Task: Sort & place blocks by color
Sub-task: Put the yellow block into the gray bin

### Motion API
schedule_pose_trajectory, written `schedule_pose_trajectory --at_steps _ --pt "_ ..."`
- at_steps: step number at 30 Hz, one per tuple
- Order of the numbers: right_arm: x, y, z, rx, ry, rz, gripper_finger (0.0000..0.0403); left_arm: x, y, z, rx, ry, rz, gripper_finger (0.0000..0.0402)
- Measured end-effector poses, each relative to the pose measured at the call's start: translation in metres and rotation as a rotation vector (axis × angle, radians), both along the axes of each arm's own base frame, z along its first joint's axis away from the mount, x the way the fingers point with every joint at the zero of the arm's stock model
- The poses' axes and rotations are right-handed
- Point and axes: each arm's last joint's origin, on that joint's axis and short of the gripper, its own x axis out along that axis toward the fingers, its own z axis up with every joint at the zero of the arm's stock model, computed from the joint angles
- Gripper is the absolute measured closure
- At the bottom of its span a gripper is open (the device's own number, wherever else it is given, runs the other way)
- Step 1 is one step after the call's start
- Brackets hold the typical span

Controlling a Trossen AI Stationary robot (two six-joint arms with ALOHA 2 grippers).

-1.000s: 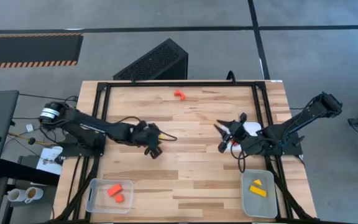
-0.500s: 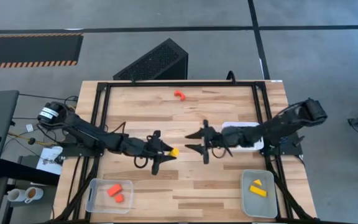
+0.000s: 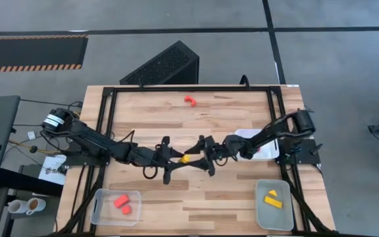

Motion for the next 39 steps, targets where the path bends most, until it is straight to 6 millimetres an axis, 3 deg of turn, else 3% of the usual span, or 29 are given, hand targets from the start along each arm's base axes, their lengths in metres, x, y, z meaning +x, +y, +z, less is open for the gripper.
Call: schedule_pose_trajectory --at_steps 4,8,21,33,39 --pt "0.009 -0.01 -0.004 0.17 -0.004 0.128 0.0106 -0.002 -0.006 0.0 0.144 0.01 -0.03 0.0309" --pt "0.019 -0.017 -0.012 0.23 -0.004 0.165 0.0105 -0.003 -0.01 0.001 0.264 0.024 -0.014 0.0309" --pt "0.06 -0.011 -0.028 0.36 0.004 0.375 0.0105 -0.003 -0.013 0.0 0.431 0.069 -0.086 0.0309" --pt "0.054 -0.017 -0.024 0.395 -0.033 0.446 0.0105 -0.001 -0.035 0.023 0.567 0.196 -0.036 0.0309" --pt "0.053 -0.017 -0.02 0.268 -0.048 0.426 0.0105 -0.006 -0.035 0.024 0.425 0.303 0.1 0.0309"
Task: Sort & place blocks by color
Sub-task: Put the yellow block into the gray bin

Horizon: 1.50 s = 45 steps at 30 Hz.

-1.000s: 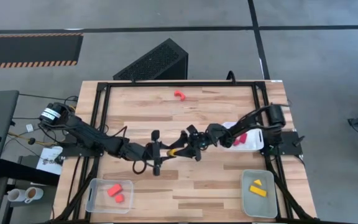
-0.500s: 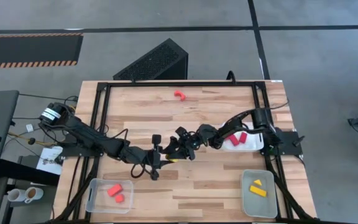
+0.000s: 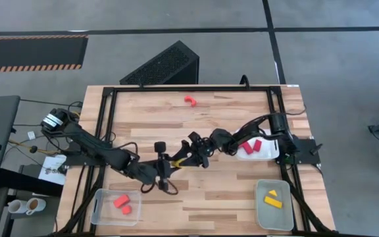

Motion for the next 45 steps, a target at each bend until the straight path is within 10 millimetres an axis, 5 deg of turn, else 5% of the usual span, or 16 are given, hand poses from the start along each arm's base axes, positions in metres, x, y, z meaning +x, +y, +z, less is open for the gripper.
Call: schedule_pose_trajectory --at_steps 14,29,45 --pt "-0.008 0.029 0.018 -0.593 0.227 -0.414 0.0106 -0.011 0.007 -0.027 -0.335 -0.027 0.195 0.0309" --pt "-0.013 0.039 0.032 -0.615 0.196 -0.474 0.0109 -0.016 0.014 -0.043 -0.472 -0.277 -0.033 0.0309" --pt "-0.015 0.048 0.03 -0.72 0.193 -0.556 0.0206 -0.023 0.017 -0.052 -0.514 -0.278 -0.013 0.0309"
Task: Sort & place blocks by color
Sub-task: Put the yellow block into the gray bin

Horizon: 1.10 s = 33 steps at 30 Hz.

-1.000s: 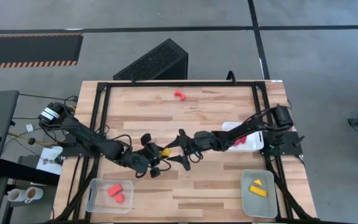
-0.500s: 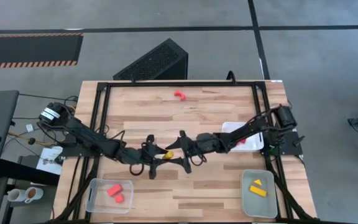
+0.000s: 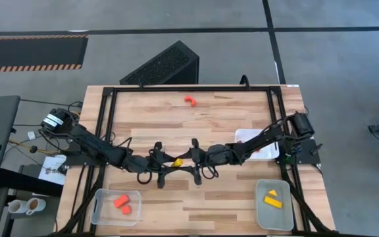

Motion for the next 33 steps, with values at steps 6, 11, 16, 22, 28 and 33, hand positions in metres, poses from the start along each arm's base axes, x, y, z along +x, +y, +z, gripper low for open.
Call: schedule_pose_trajectory --at_steps 6,11,16,22,28,33 --pt "0.0 -0.001 0.0 0.005 0.0 -0.002 0.0208 0.0 0.0 0.0 -0.003 0.0 -0.001 0.0309" --pt "0.0 -0.001 0.0 0.004 0.002 0.0 0.0242 -0.001 -0.001 -0.001 0.003 0.008 -0.011 0.0309" --pt "0.0 -0.002 -0.001 0.0 0.015 -0.001 0.0289 -0.001 0.0 -0.002 -0.012 0.011 0.022 0.0267" --pt "-0.001 -0.003 -0.003 -0.013 0.046 -0.005 0.0289 -0.001 0.0 -0.001 -0.029 0.003 0.038 0.0182" --pt "-0.019 -0.009 0.018 -0.053 0.178 -0.064 0.0278 -0.003 0.0 0.003 -0.078 0.003 0.014 0.0162" --pt "-0.051 -0.01 0.053 -0.07 0.282 -0.052 0.0282 -0.014 0.006 0.012 -0.05 0.044 0.054 0.0169"
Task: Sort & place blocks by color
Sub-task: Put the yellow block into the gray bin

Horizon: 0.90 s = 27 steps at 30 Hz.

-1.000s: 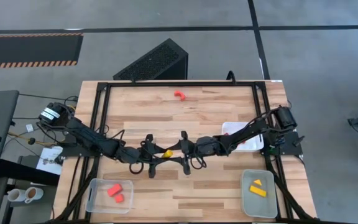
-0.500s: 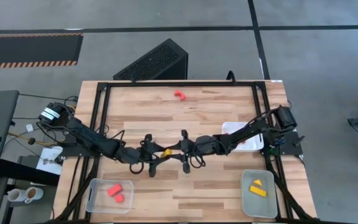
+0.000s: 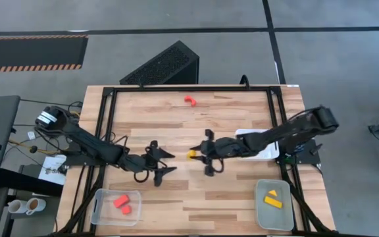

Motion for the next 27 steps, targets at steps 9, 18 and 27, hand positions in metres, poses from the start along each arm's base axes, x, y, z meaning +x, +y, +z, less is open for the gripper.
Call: schedule_pose_trajectory --at_steps 9,18,27 --pt "-0.097 0.028 0.037 0.19 0.344 0.076 0.0277 -0.012 0.007 0.015 0.048 0.0 0.055 0.0181" --pt "-0.181 0.066 0.048 0.512 0.601 -0.034 0.0276 -0.011 0.009 0.014 0.057 -0.005 0.086 0.0182" --pt "-0.22 0.101 0.022 0.512 0.813 -0.242 0.0237 -0.009 0.006 0.018 -0.004 -0.045 0.031 0.0182"
